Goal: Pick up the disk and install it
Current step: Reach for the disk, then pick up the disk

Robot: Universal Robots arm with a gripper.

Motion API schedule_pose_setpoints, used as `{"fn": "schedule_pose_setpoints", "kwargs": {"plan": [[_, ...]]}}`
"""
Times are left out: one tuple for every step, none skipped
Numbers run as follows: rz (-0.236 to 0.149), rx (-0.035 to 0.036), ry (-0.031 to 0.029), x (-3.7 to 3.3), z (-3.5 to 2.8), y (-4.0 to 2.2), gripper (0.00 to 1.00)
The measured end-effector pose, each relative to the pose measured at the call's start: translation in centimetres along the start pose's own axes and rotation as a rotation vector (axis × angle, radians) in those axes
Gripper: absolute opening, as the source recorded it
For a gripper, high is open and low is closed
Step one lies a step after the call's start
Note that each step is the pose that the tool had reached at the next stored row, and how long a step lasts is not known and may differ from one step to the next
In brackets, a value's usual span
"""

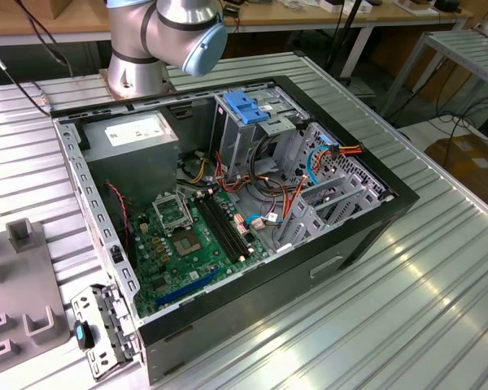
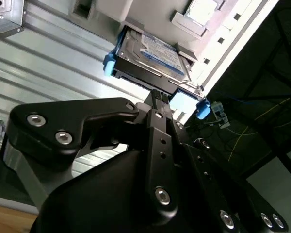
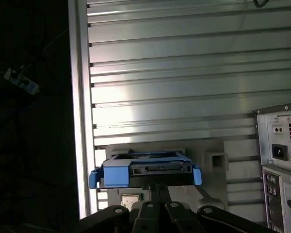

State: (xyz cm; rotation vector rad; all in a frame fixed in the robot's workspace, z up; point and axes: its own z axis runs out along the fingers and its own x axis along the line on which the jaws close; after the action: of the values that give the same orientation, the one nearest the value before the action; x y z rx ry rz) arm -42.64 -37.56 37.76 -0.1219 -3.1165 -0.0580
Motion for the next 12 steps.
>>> {"fn": "schedule_pose_setpoints", "kwargs": {"plan": [[0.0,0.0021,0.0006,0.71,0.15,-0.03,0.11],[0.0,0.0038,0.0012,1.28,0.27,-0.05,0.11],[0.0,0.0049,0.0018,1.63,0.34,-0.07,0.11],[0.0,0.0064,0.0026,2.04,0.44,-0.08,0.11],[0.0,0.0064,0.0025,2.16,0.46,-0.09,0.11],[0.0,0.0064,0.0025,2.17,0.47,-0.1,0.11],[0.0,0.0064,0.0025,2.17,0.47,-0.09,0.11],[0.0,0.0064,0.0025,2.17,0.46,-0.09,0.11],[0.0,0.0064,0.0026,2.19,0.46,-0.09,0.11],[0.0,0.0065,0.0026,2.21,0.46,-0.09,0.11],[0.0,0.0065,0.0026,2.21,0.46,-0.09,0.11],[0.0,0.0064,0.0025,2.21,0.46,-0.09,0.11]]}}
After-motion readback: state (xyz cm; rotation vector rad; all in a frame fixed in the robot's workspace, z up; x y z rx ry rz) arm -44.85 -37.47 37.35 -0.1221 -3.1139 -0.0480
